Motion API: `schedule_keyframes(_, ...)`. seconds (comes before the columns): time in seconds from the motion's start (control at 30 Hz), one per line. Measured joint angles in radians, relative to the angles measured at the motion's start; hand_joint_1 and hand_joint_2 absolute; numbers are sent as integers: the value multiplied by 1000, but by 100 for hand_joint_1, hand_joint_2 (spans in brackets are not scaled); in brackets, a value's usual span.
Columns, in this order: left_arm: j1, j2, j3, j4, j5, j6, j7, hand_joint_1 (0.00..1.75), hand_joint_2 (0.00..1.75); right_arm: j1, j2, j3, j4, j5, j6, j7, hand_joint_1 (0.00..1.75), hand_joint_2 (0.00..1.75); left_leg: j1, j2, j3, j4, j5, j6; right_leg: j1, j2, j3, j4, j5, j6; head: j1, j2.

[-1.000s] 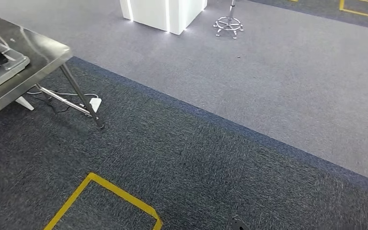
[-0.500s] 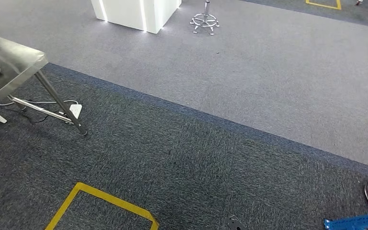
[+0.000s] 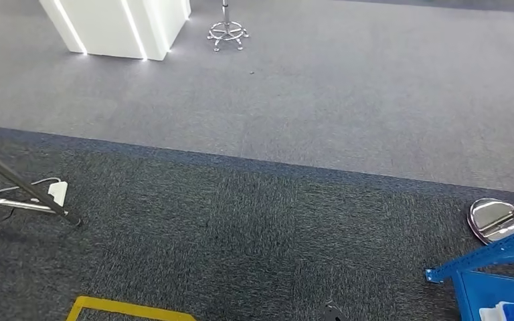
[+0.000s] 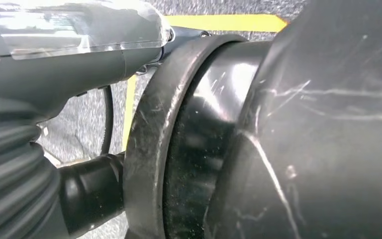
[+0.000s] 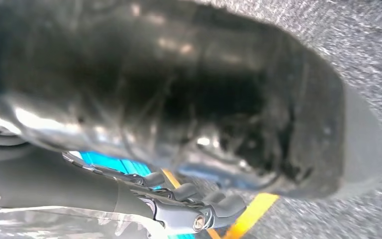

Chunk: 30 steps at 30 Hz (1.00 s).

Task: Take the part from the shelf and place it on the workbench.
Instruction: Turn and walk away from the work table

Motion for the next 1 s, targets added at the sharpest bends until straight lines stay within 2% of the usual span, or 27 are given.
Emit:
schedule_keyframes(0.03, 1, 0, 4, 0, 3, 1, 1, 0, 175, 1, 0, 0, 0, 0, 0, 0, 0, 0, 2, -11, 22, -64, 45, 1, -1, 16, 0, 4, -2, 3, 0, 0)
schedule_keyframes(0.07, 3, 0, 7, 0, 6, 2, 1, 0, 175, 0, 0, 0, 0, 0, 0, 0, 0, 0, 4, -32, 44, -129, 78, 3, -1, 30, -2, 11, -6, 7, 0, 0)
schedule_keyframes(0.1, 5, 0, 9, 0, 9, 2, 1, 0, 175, 0, 0, 0, 0, 1, 0, 0, 0, 0, 6, -52, 61, -177, 98, 5, -1, 42, -6, 17, -8, 12, 0, 0)
schedule_keyframes(0.13, 5, -1, 11, 0, 10, 2, 1, 0, 175, 0, 0, 0, 0, 1, 0, 0, 0, 0, 7, -67, 69, -203, 103, 9, -1, 53, -11, 21, -9, 18, 1, 0)
schedule_keyframes(0.17, 5, -1, 12, 0, 11, 2, 1, 0, 175, 2, 0, 0, 0, 1, 0, 0, 0, 0, 6, -73, 71, -211, 100, 14, -2, 62, -16, 23, -9, 25, 1, 0)
schedule_keyframes(0.2, 4, -3, 14, 0, 11, 3, 1, 0, 175, 4, 0, 0, 0, 1, 0, 0, 0, 0, 6, -64, 72, -215, 102, 21, -3, 71, -19, 21, -6, 32, 1, 0)
schedule_keyframes(0.23, 4, -4, 16, 0, 11, 4, 2, 0, 175, 7, -1, 0, 0, 1, 0, 0, 0, 0, 6, -54, 75, -220, 106, 28, -3, 67, -21, 22, -7, 39, 1, 0)
schedule_keyframes(0.3, 6, -6, 20, 0, 11, 5, 3, 0, 175, 8, -3, 0, 0, 2, 0, 0, 0, 0, 9, -31, 81, -233, 114, 42, -2, 23, -39, 60, -32, 50, 3, 0)
schedule_keyframes(0.37, 10, -7, 25, 0, 10, 7, 4, 0, 175, 5, -3, 0, 0, 2, 1, 0, 0, 0, 8, -7, 83, -237, 115, 49, -5, -32, -93, 170, -90, 59, 5, 0)
schedule_keyframes(0.4, 12, -7, 27, 0, 10, 8, 4, 0, 175, 5, -3, 0, 0, 2, 1, 0, 0, 0, 7, 6, 83, -237, 113, 49, -9, -43, -125, 232, -114, 64, 5, 0)
schedule_keyframes(0.43, 13, -7, 28, 0, 11, 10, 4, 0, 175, 6, -3, 0, 0, 3, 1, 0, 0, 0, 7, 18, 84, -237, 111, 49, -12, -49, -145, 272, -122, 67, 5, 0)
schedule_keyframes(0.47, 14, -6, 29, 0, 12, 11, 5, 0, 175, 7, -3, 0, 0, 3, 1, 0, 0, 0, 7, 29, 86, -237, 109, 48, -14, -52, -149, 277, -113, 69, 5, 0)
schedule_keyframes(0.5, 15, -6, 30, 0, 13, 13, 6, 0, 175, 9, -3, 0, 0, 3, 1, 0, 0, 0, 7, 40, 89, -237, 106, 46, -16, -57, -133, 246, -87, 70, 5, 0)
schedule_keyframes(0.53, 16, -6, 31, 0, 15, 15, 7, 0, 175, 9, -3, 0, 0, 3, 1, 0, 0, 0, 7, 50, 93, -237, 103, 43, -16, -67, -99, 182, -51, 69, 5, 0)
schedule_keyframes(0.6, 19, -5, 35, 0, 21, 17, 11, 0, 175, 6, -3, 0, 0, 3, 1, 0, 0, 0, 4, 68, 102, -237, 95, 35, -8, -105, -36, 57, -7, 58, 5, 0)
schedule_keyframes(0.63, 20, -5, 37, 0, 24, 18, 13, 0, 175, 5, -3, 0, 0, 3, 1, 0, 0, 0, 1, 76, 105, -237, 91, 29, -2, -117, -20, 23, 0, 50, 5, 0)
schedule_keyframes(0.67, 21, -5, 40, 0, 26, 19, 14, 0, 175, 4, -3, 0, 0, 3, 1, 0, 0, 0, 0, 84, 109, -238, 88, 23, 3, -120, -17, 13, -4, 42, 5, 0)
schedule_keyframes(0.73, 21, -4, 48, 0, 29, 22, 17, 0, 175, 6, -3, 0, 0, 3, 1, 0, 0, 0, -1, 94, 116, -241, 82, 12, 1, -99, -14, 8, -2, 30, 5, 0)
schedule_keyframes(0.8, 21, -3, 54, 0, 31, 26, 17, 0, 175, 7, -2, 0, 0, 3, 0, 0, 0, 0, 1, 68, 109, -209, 56, 4, -6, -80, -6, -2, 1, 16, 4, 0)
schedule_keyframes(0.87, 22, -2, 55, 0, 33, 28, 14, 0, 175, 4, -2, 0, 0, 3, 0, 0, 0, 0, 2, 24, 59, -102, -2, 1, -7, -61, -1, -5, 2, 5, 3, 0)
schedule_keyframes(0.9, 21, -2, 56, 0, 34, 29, 13, 0, 175, 3, -1, 0, 0, 4, 0, 0, 0, 0, 2, 13, 24, -33, -30, 0, -6, -49, -1, -4, 1, 2, 3, 0)
schedule_keyframes(0.93, 21, -2, 56, 0, 35, 30, 13, 0, 175, 3, -1, 0, 0, 4, 0, 0, 0, 0, 2, 8, -5, 20, -44, 0, -5, -36, -1, -3, 0, 1, 3, 0)
schedule_keyframes(0.97, 20, -2, 57, 0, 36, 30, 13, 0, 175, 5, 0, 0, 0, 4, 1, 0, 0, 0, 2, 7, -21, 42, -39, 0, -4, -22, -1, 0, -1, 1, 3, 0)
schedule_keyframes(1.0, 20, -2, 58, 0, 36, 30, 12, 0, 175, 6, 0, 0, 0, 4, 1, 0, 0, 0, 2, 5, -18, 23, -12, 1, -4, -6, 0, 3, -2, 2, 3, 0)
